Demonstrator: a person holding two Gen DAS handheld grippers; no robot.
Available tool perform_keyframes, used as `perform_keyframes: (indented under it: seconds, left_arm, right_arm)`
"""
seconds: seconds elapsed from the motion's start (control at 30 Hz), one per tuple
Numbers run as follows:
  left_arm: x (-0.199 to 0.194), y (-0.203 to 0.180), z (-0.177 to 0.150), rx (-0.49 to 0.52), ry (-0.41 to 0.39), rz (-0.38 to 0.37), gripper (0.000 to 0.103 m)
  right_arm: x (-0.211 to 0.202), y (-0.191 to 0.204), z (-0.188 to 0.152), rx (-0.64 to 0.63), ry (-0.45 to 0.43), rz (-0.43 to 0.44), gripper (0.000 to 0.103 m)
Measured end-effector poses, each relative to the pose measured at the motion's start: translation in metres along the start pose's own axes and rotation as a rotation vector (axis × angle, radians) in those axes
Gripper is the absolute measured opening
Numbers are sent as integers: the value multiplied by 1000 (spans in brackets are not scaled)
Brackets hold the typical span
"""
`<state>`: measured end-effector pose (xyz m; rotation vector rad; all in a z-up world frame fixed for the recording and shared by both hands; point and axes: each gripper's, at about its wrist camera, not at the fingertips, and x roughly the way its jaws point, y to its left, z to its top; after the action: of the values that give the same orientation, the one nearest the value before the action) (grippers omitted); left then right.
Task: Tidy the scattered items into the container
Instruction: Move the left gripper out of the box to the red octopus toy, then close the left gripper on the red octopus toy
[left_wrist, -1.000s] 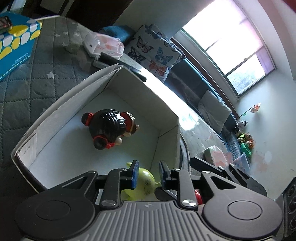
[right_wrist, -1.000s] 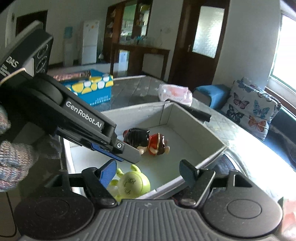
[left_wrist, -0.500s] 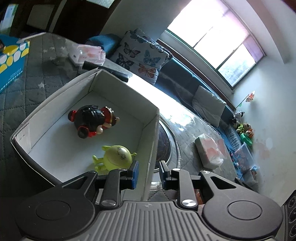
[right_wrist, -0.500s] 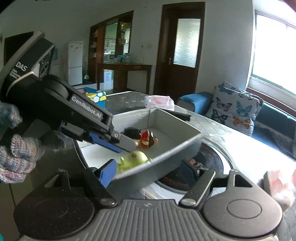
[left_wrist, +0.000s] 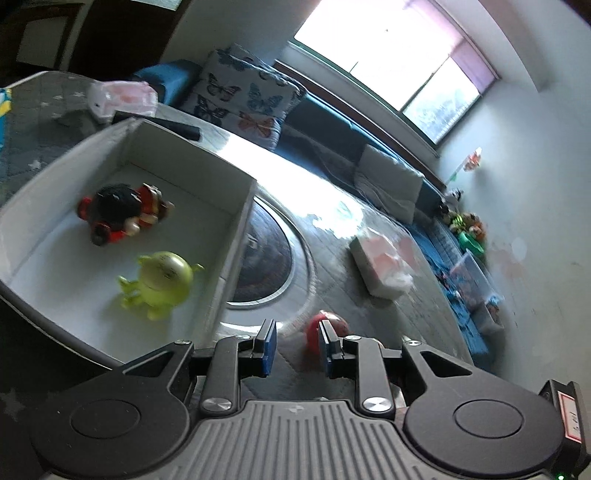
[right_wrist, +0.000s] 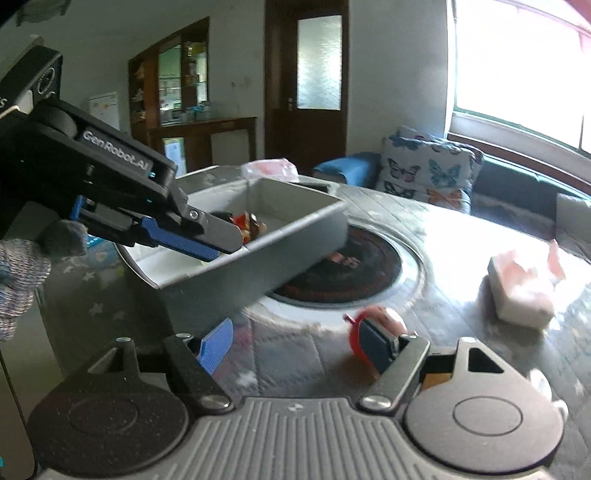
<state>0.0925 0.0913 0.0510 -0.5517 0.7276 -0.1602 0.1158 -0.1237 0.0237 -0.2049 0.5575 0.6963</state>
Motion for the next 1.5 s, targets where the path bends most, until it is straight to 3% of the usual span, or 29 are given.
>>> perform_keyframes:
  seconds: [0.43, 1.23, 1.5]
  left_arm:
    - [44, -23, -5, 34, 83, -21, 28]
    - [114, -29, 13, 9, 154, -28, 31]
    - [120, -29, 13, 10, 166, -31, 34]
  right_arm:
    - [10, -30, -17, 92, 37, -45, 77]
    - [62, -64, -16, 145, 93, -82, 82]
    - [67, -64, -13, 135, 96, -82, 75]
